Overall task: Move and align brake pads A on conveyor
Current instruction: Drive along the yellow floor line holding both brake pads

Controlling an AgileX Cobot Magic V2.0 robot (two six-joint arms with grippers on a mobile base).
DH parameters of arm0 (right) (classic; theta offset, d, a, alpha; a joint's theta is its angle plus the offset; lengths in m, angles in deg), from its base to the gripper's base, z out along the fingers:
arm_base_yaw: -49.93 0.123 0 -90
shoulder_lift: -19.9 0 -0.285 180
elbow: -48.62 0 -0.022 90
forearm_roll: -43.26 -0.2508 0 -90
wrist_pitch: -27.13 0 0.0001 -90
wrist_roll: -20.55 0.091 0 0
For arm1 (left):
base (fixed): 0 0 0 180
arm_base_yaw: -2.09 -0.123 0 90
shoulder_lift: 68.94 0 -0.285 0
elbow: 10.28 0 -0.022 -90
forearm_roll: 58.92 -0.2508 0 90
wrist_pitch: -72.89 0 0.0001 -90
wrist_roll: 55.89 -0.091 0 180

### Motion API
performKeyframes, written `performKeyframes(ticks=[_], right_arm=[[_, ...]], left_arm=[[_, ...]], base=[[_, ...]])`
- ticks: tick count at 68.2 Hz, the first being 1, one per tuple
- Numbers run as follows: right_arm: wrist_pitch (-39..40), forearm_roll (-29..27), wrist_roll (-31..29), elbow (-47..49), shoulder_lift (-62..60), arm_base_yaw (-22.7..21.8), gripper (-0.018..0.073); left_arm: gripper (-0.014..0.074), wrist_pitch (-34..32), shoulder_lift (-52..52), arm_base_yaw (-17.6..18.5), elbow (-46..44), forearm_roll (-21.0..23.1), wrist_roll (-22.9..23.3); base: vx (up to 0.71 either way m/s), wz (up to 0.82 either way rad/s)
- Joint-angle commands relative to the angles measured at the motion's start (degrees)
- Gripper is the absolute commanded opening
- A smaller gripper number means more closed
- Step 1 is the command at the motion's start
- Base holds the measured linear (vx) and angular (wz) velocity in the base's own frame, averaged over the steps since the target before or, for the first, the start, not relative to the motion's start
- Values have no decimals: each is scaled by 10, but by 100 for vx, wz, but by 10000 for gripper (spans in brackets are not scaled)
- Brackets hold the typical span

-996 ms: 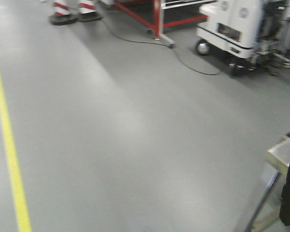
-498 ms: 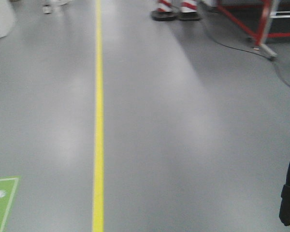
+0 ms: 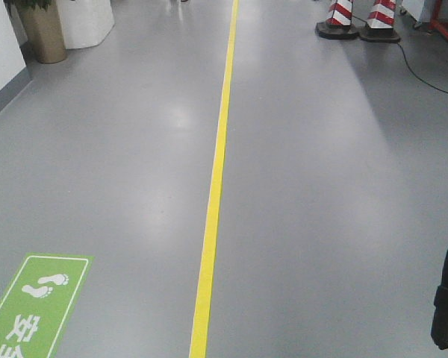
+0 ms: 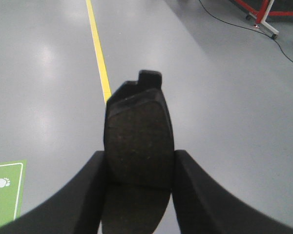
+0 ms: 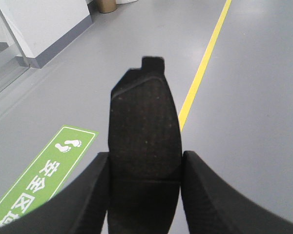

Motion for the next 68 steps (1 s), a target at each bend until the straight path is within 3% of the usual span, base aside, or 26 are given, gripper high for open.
performKeyframes(ticks=[1,30,68], right_arm=[[48,13,-4,18,3,-1,-4],[48,13,-4,18,3,-1,-4],[48,13,-4,18,3,-1,-4]], left_arm=[[-6,-53,5,2,-16,0,3],[-6,-53,5,2,-16,0,3],[-6,-53,5,2,-16,0,3]], base=[[18,10],[30,-10],[51,-9]])
